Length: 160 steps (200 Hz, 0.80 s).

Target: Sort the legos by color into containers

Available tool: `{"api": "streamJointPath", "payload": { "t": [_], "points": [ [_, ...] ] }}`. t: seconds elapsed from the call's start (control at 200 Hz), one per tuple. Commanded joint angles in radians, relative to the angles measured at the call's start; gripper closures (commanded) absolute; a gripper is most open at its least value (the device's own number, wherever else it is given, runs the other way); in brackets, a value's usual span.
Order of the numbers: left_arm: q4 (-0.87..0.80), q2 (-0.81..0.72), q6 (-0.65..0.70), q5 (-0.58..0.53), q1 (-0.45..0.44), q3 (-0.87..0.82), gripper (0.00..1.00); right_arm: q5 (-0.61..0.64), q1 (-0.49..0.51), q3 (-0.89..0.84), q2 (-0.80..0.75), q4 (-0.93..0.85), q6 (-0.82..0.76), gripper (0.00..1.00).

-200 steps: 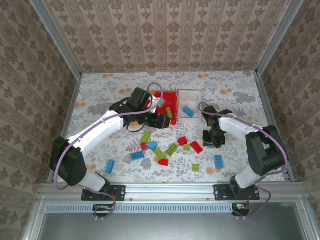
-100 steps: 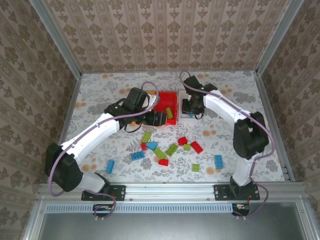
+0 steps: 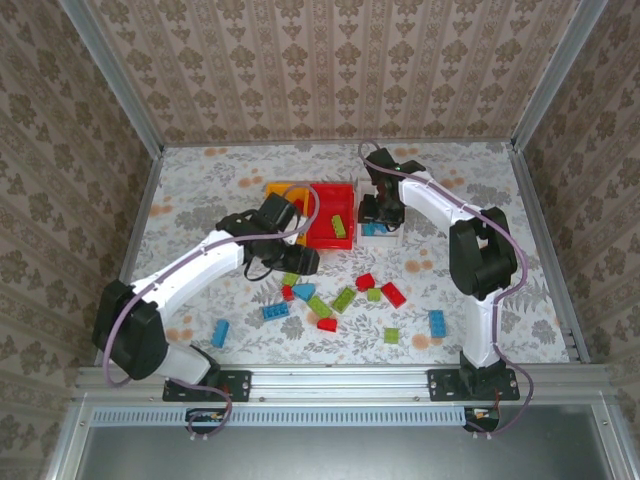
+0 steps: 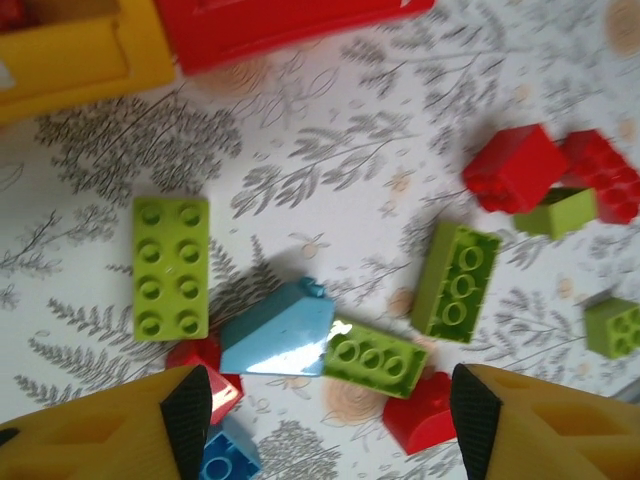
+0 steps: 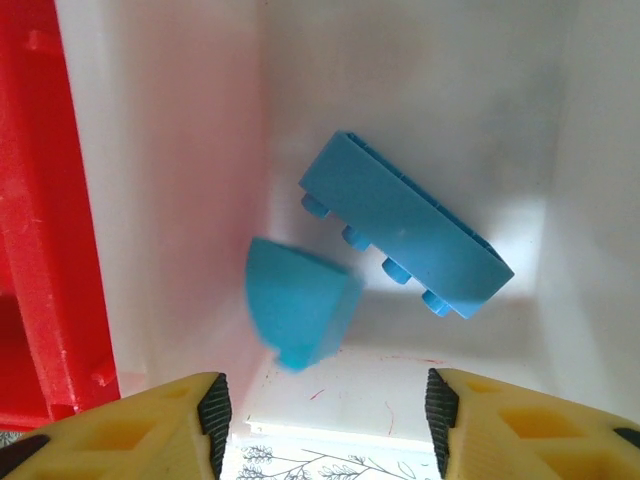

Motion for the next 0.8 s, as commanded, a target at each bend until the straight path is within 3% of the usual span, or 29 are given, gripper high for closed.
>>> {"api": "streamJointPath", "payload": {
  "t": [0.0,0.215,0.34,0.495,0.61,0.795],
  "points": [
    [-0.061,0.05,0.039,-0.063,0.011,-0.015,0.32,-0.002,0.01,0.022,-0.067,-0.02,-0.001,0.41],
    [-0.041,0.162,0.061,-0.109,0.043,0.0,0.31,0.001,0.065,-0.087,-0.241,0.063,-0.054,0.38],
    [-0.02,0.23,0.082,-0.129,0.054,0.021,0.31,-0.065,0.106,-0.221,-0.348,0.141,-0.058,0.35],
    [0.011,0.316,0.096,-0.13,0.064,0.036,0.37,-0.102,0.147,-0.359,-0.452,0.188,-0.018,0.35],
    [0.033,0.348,0.101,-0.115,0.065,0.04,0.45,-0.11,0.158,-0.42,-0.507,0.198,0.01,0.35],
    [0.048,0.333,0.108,-0.141,0.059,0.044,0.71,-0.118,0.158,-0.454,-0.541,0.207,0.013,0.39]
  ]
}}
